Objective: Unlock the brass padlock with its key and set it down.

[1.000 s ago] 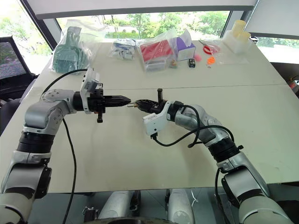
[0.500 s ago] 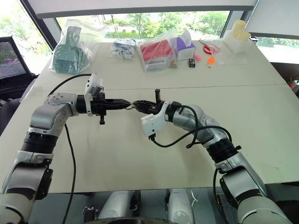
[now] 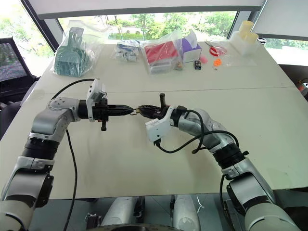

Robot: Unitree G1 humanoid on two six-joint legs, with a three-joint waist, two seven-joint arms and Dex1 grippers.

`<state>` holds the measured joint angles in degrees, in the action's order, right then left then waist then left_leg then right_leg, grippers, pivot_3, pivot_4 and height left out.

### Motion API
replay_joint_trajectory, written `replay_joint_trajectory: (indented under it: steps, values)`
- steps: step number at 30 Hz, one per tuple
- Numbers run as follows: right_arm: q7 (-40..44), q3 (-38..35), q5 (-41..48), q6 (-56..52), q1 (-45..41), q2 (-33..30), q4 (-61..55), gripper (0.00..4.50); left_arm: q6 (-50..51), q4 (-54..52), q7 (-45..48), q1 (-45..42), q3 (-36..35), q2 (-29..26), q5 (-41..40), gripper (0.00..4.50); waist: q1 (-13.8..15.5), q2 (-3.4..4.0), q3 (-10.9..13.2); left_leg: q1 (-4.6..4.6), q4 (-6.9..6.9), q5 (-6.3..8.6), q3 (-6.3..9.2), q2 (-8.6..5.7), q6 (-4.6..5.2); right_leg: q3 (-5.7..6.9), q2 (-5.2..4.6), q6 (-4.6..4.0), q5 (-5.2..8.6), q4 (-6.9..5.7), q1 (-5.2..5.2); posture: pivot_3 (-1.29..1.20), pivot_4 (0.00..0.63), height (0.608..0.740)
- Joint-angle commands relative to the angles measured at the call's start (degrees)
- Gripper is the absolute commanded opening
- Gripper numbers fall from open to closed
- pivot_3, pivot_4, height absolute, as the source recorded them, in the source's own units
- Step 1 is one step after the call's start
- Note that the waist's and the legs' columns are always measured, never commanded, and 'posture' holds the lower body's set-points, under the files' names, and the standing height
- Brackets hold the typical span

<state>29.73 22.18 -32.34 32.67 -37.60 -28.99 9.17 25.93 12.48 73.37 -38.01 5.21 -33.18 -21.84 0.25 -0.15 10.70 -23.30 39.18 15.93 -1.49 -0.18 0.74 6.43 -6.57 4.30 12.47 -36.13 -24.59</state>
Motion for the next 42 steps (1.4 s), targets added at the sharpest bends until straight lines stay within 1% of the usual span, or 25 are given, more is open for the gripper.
replay_joint_trajectory:
  steps: [1, 5, 10, 16, 19, 25, 30, 36, 38, 39, 40, 42]
  values:
    - [-0.9, -1.5, 1.8, 0.2, -1.1, 0.3, -2.7, 0.00, -0.3, -1.0, 0.0, 0.8, 0.9, -0.1, 0.7, 0.06, 0.0, 0.00, 0.0, 0.00, 0.00, 0.00, 0.00, 0.00, 0.00, -0.01, 0.00, 0.00, 0.00, 0.00, 0.00, 0.00, 0.150, 0.740]
    - [-0.9, -1.5, 1.8, 0.1, -1.1, 0.4, -2.7, 0.00, -1.0, -0.6, -0.7, 0.9, 1.3, 0.3, 1.0, 0.06, 0.0, -0.01, 0.0, 0.00, 0.00, 0.00, 0.00, 0.00, 0.00, 0.00, 0.00, 0.00, 0.00, 0.00, 0.00, 0.00, 0.150, 0.740]
    - [-0.7, -1.5, 2.0, 0.1, -1.0, 0.5, -2.8, 0.00, -3.6, 2.4, -4.6, -0.4, -0.4, 2.2, 1.8, 0.06, 0.1, -0.01, 0.0, 0.00, 0.00, 0.00, 0.00, 0.00, 0.00, -0.01, 0.00, 0.00, 0.00, -0.01, 0.00, 0.00, 0.150, 0.740]
    - [-0.5, -1.3, 2.2, -0.2, -0.8, 0.5, -3.0, 0.00, -0.5, 4.0, -6.2, -2.3, -3.3, 3.5, -1.6, 0.06, 0.0, -0.01, 0.0, 0.00, 0.00, 0.00, 0.00, 0.00, 0.00, -0.01, 0.00, 0.00, 0.00, -0.01, 0.00, 0.00, 0.150, 0.740]
    - [-0.4, -1.2, 2.3, -0.3, -0.7, 0.5, -3.1, 0.00, 0.2, 4.4, -6.6, -2.8, -4.0, 3.5, -1.9, 0.06, 0.0, -0.01, 0.0, 0.00, 0.00, 0.00, -0.01, 0.00, 0.00, -0.01, 0.00, 0.00, 0.00, 0.00, 0.00, 0.00, 0.150, 0.740]
    - [-0.5, -1.2, 1.9, -0.7, 0.4, -0.4, -1.0, 0.00, -1.3, 4.1, -6.1, -0.9, -3.2, 2.0, -0.3, 0.06, 0.0, -0.01, 0.0, 0.00, 0.00, 0.00, -0.01, 0.00, 0.00, -0.01, 0.00, 0.00, 0.00, 0.00, 0.00, 0.00, 0.150, 0.740]
    - [-2.4, -1.6, 1.1, -0.3, 0.6, -2.1, 5.2, 0.00, -2.6, 2.5, -6.2, 2.1, -2.9, -0.2, 1.2, 0.06, 0.0, -0.01, 0.0, 0.00, 0.00, 0.00, -0.01, 0.00, 0.00, -0.01, -0.01, 0.00, 0.00, 0.00, 0.00, 0.00, 0.150, 0.740]
    - [-3.3, -0.4, 0.6, 0.8, 1.1, -2.7, 9.1, 0.00, -3.2, 0.0, -6.9, 4.8, -2.9, -1.3, 2.2, 0.06, 0.0, -0.01, 0.0, 0.00, 0.00, 0.00, -0.01, 0.01, 0.00, -0.02, -0.01, 0.00, 0.00, 0.00, 0.00, 0.00, 0.150, 0.740]
    - [-2.9, -0.2, 0.6, 0.9, 1.5, -2.9, 9.9, 0.93, -3.4, -1.0, -7.7, 5.8, -2.9, -1.4, 2.6, 0.00, 0.0, -0.01, 0.0, 0.00, 0.00, 0.00, -0.02, 0.01, 0.00, -0.02, -0.01, 0.00, 0.00, 0.00, 0.00, 0.00, 0.150, 0.740]
    - [-2.4, -0.1, 0.7, 1.0, 1.7, -3.0, 10.1, 1.19, -3.3, -1.7, -8.0, 6.4, -3.0, -1.3, 2.7, 0.00, -0.1, -0.01, 0.0, 0.01, 0.00, 0.00, -0.02, 0.01, 0.00, -0.02, -0.01, 0.00, 0.00, 0.00, 0.00, 0.00, 0.150, 0.740]
    - [-1.8, -0.1, 0.9, 1.1, 1.8, -3.3, 10.0, 1.62, -3.3, -2.3, -8.2, 6.9, -3.1, -1.3, 2.7, 0.00, -0.1, -0.01, 0.0, 0.00, -0.01, 0.00, -0.02, 0.01, 0.00, -0.03, -0.01, 0.00, 0.00, 0.00, 0.00, 0.00, 0.150, 0.740]
    - [-0.3, -0.2, 1.8, 0.9, 2.2, -3.7, 9.1, 2.80, -3.2, -3.2, -8.5, 7.7, -3.1, -1.4, 2.6, 0.00, 0.0, -0.01, 0.0, 0.00, -0.01, 0.00, -0.02, 0.01, 0.00, -0.02, -0.01, 0.00, 0.00, 0.00, 0.00, 0.00, 0.150, 0.740]
